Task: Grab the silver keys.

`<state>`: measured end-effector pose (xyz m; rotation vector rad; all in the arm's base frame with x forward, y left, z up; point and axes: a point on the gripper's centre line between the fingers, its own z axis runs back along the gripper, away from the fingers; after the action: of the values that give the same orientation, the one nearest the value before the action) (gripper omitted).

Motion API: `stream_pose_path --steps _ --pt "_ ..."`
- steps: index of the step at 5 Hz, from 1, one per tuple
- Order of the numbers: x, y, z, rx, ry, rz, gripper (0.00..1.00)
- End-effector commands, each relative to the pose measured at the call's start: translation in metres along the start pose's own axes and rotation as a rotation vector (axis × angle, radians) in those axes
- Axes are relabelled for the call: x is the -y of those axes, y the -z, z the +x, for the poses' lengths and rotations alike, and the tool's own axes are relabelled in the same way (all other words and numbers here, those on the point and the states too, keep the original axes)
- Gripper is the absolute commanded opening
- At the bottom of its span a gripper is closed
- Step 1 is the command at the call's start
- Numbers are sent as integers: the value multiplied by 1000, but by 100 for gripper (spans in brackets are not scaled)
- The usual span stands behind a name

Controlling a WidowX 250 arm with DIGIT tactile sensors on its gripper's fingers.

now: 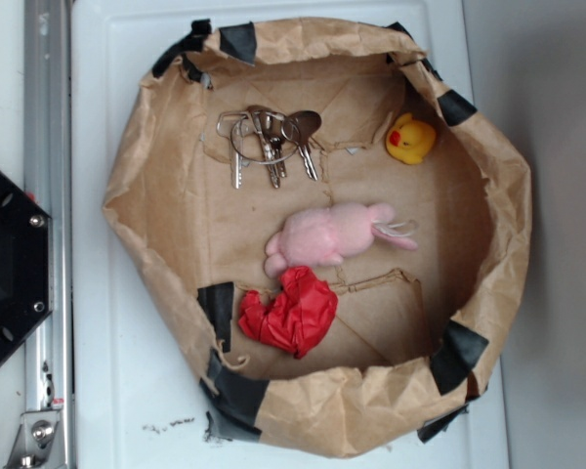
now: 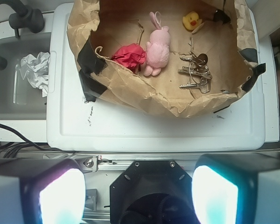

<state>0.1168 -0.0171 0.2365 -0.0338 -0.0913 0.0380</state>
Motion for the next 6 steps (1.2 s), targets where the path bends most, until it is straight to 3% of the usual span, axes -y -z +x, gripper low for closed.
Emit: stream_pose_path --steps 1,3,4,5,6 --pt "0 0 0 0 0 0 100" --pt "-7 37 86 86 93 30 100" --pt "-20 55 102 113 164 60 100" --pt "-37 74 106 99 219 59 100" --pt "-59 89 105 67 296 -16 100"
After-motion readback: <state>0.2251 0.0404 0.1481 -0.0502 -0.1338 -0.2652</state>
